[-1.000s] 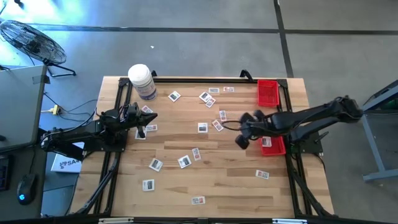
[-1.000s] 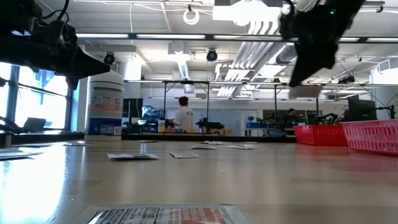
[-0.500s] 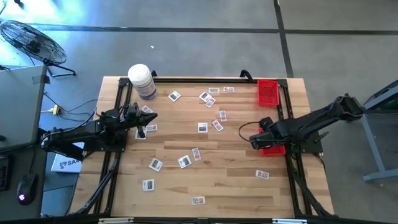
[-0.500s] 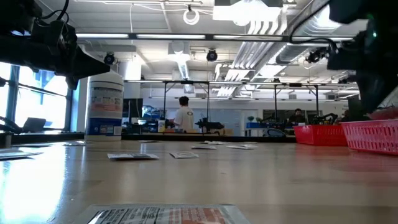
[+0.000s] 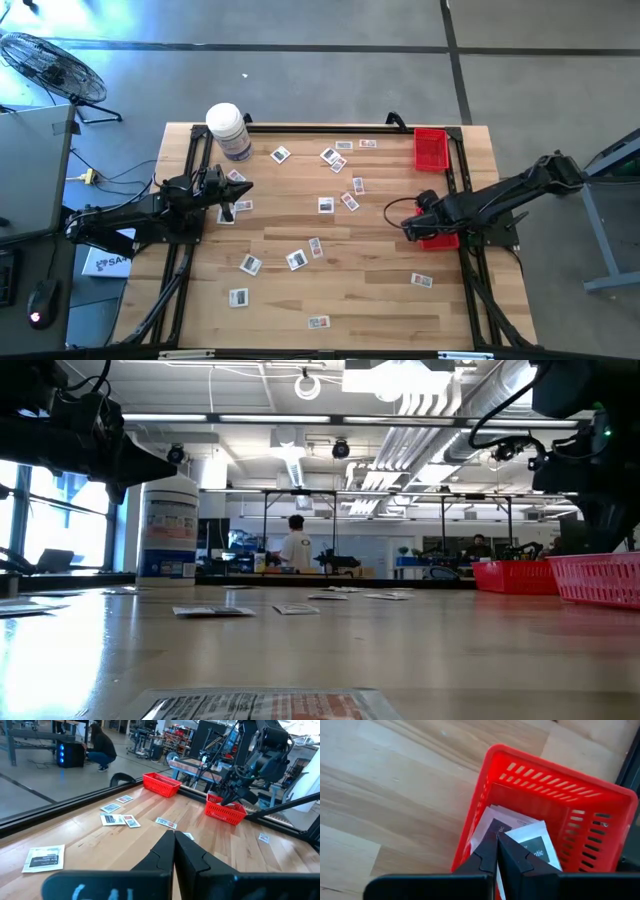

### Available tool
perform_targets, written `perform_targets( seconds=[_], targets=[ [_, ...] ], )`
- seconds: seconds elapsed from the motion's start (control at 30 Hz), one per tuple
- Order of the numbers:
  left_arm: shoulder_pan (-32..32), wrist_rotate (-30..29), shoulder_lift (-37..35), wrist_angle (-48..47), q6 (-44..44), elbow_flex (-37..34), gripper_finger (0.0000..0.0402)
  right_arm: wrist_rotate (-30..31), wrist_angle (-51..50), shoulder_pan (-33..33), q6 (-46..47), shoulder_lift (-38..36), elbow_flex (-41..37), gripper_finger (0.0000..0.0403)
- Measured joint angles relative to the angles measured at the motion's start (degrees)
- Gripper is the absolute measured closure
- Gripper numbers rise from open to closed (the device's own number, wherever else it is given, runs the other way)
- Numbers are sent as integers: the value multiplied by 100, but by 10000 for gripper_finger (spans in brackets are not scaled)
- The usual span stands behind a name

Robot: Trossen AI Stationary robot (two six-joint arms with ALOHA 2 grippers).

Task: Pick & Place First Aid Supplies
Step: Put the towelette pack into the bottom basket

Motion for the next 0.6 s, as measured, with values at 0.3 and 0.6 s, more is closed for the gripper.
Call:
perform_targets(
  seconds=[0.3,0.6],
  targets=[
    [0,0,2,0,-2,-2,401,-219,3,0,-260,0,0,397],
    [0,0,1,0,-1,0,401,-209,8,-4,-267,0,0,340]
  ],
)
